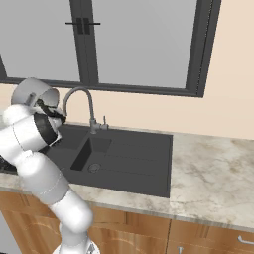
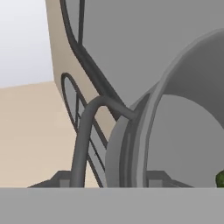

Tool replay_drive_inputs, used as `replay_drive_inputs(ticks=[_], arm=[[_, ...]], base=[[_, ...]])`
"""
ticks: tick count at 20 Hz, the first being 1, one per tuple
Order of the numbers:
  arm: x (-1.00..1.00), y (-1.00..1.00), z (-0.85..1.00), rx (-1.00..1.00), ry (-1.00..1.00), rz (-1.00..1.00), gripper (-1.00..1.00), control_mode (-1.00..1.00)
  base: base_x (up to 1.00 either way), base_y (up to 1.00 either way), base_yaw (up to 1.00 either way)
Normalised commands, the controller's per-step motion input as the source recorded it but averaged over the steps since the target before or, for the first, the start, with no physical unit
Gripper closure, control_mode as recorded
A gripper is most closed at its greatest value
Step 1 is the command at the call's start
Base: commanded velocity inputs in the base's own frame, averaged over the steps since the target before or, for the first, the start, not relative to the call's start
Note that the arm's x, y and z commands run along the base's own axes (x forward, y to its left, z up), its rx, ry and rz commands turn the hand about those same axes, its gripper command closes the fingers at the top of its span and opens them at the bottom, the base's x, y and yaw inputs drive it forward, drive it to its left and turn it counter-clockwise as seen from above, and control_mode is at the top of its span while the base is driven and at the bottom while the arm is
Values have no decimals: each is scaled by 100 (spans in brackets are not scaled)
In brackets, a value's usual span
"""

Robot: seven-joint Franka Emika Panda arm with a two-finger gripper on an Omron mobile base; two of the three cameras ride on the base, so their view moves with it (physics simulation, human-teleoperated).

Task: Dump the broccoli from the pot into the sink. Then turn on the water and wash the broccoli. Then turn off the water and put the broccoli back in the pot.

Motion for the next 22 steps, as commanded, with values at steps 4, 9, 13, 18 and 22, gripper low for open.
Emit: replay_drive_inputs(ticks=[4,9,13,18,22], arm=[[0,0,-14,13,-4,0,100,-100],[3,0,-4,12,-4,0,100,-100],[22,0,0,8,-3,0,100,-100],[6,-2,0,3,-7,0,100,-100],[0,0,11,0,-10,-4,100,-100]], base=[[0,0,0],[0,0,0],[0,0,0],[0,0,0],[0,0,0]])
